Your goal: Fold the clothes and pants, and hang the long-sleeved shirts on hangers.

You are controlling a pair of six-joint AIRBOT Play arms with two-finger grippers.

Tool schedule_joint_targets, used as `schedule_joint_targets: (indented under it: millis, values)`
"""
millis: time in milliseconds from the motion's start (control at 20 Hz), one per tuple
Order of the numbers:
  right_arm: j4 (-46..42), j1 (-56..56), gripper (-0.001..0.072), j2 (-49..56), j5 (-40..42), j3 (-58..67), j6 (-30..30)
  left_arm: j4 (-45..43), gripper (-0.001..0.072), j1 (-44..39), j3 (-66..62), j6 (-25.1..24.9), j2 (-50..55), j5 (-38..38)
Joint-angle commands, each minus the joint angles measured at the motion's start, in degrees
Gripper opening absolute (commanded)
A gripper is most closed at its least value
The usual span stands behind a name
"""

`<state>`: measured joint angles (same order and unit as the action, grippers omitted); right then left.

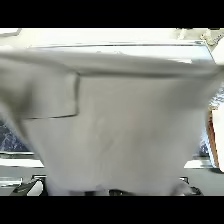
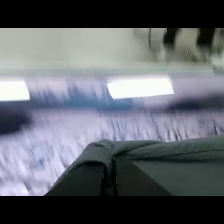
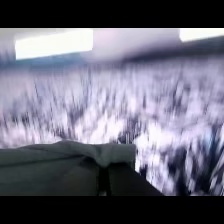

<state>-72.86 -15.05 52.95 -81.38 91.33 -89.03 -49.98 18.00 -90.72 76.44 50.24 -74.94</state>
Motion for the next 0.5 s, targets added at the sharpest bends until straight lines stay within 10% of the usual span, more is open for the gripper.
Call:
schedule_joint_targets:
  millis: [0, 450]
  values:
    - [1.6, 0.7, 0.0032, 14.2, -3.0, -13.0, -0.7, 0.0, 0.0026, -5.3, 20.9, 0.0, 9.3, 3.0]
    - [-0.7, 12.2, 0.0033, 38.4, 46.0, -13.9, -9.0, 2.6, 0.0026, -11.4, 24.9, -4.7, 34.9, 36.8]
